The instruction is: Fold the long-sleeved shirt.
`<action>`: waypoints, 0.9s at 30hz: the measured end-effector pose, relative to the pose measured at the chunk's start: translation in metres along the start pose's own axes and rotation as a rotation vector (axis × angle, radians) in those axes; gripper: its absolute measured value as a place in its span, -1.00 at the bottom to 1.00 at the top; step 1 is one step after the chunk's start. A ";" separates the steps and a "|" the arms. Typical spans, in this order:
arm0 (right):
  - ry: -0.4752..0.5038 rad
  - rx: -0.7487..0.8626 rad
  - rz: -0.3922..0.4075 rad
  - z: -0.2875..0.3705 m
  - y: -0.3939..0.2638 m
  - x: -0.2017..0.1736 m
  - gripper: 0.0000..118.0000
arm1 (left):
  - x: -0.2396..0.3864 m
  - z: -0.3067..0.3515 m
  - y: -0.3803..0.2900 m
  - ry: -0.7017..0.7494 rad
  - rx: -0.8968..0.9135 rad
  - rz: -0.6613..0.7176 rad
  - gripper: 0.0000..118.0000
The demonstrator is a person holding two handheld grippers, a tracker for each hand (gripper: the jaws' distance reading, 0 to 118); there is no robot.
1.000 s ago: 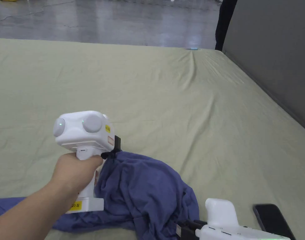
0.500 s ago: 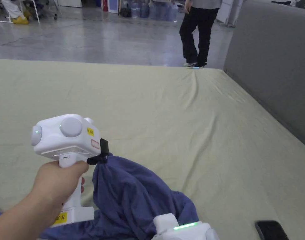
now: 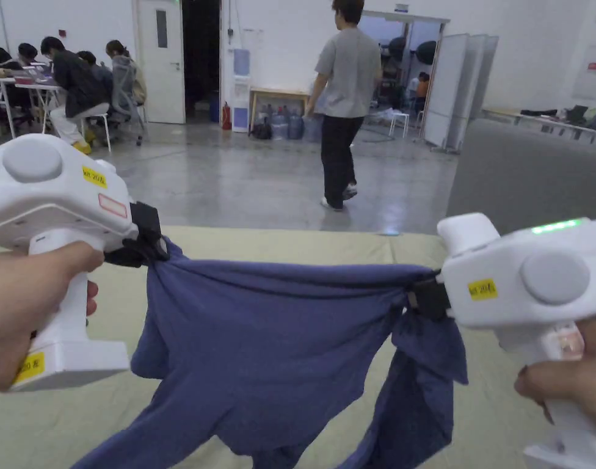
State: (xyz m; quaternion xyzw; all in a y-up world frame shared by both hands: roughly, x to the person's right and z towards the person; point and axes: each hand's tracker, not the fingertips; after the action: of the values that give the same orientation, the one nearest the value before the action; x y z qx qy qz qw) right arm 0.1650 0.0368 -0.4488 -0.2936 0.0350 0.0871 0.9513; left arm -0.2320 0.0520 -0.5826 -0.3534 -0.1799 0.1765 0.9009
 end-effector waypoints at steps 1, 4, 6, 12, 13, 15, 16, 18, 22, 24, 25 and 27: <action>-0.017 0.023 -0.003 0.001 0.029 0.005 -0.88 | 0.003 0.009 0.020 -0.015 0.032 0.038 -0.99; -0.044 0.056 0.015 -0.001 0.105 0.012 -0.88 | 0.009 0.026 0.078 -0.061 0.111 0.091 -0.99; -0.048 0.072 0.011 -0.003 0.147 0.014 -0.88 | 0.020 0.035 0.110 -0.047 0.176 0.078 -0.99; -0.173 0.148 0.095 -0.014 0.242 0.011 -0.88 | 0.045 0.042 0.183 -0.008 0.323 0.059 -0.99; -0.201 0.144 0.087 -0.016 0.251 0.012 -0.88 | 0.047 0.042 0.191 -0.018 0.336 0.072 -0.99; -0.201 0.143 0.063 -0.023 0.258 0.016 -0.88 | 0.049 0.037 0.198 -0.039 0.349 0.089 -0.99; -0.206 0.142 0.058 -0.027 0.256 0.017 -0.88 | 0.049 0.033 0.197 -0.047 0.362 0.087 -0.99; -0.208 0.131 0.054 -0.044 0.246 0.018 -0.88 | 0.050 0.016 0.191 -0.023 0.348 0.050 -0.99; -0.175 0.014 0.023 -0.103 0.186 0.022 -0.88 | 0.027 -0.042 0.148 0.040 0.220 0.039 -0.99; -0.164 -0.049 0.037 -0.139 0.140 0.020 -0.88 | 0.007 -0.074 0.111 0.066 0.134 0.054 -0.99; -0.143 -0.086 0.034 -0.157 0.111 0.017 -0.88 | -0.006 -0.092 0.087 0.088 0.089 0.063 -0.99; -0.078 -0.154 0.004 -0.188 0.049 0.010 -0.88 | -0.032 -0.122 0.038 0.142 0.010 0.088 -0.99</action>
State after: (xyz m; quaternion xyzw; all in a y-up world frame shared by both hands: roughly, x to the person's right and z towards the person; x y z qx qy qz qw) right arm 0.1625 -0.0282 -0.6319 -0.3622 -0.0081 0.1027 0.9264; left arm -0.2122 -0.0062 -0.6996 -0.3683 -0.0989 0.1913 0.9044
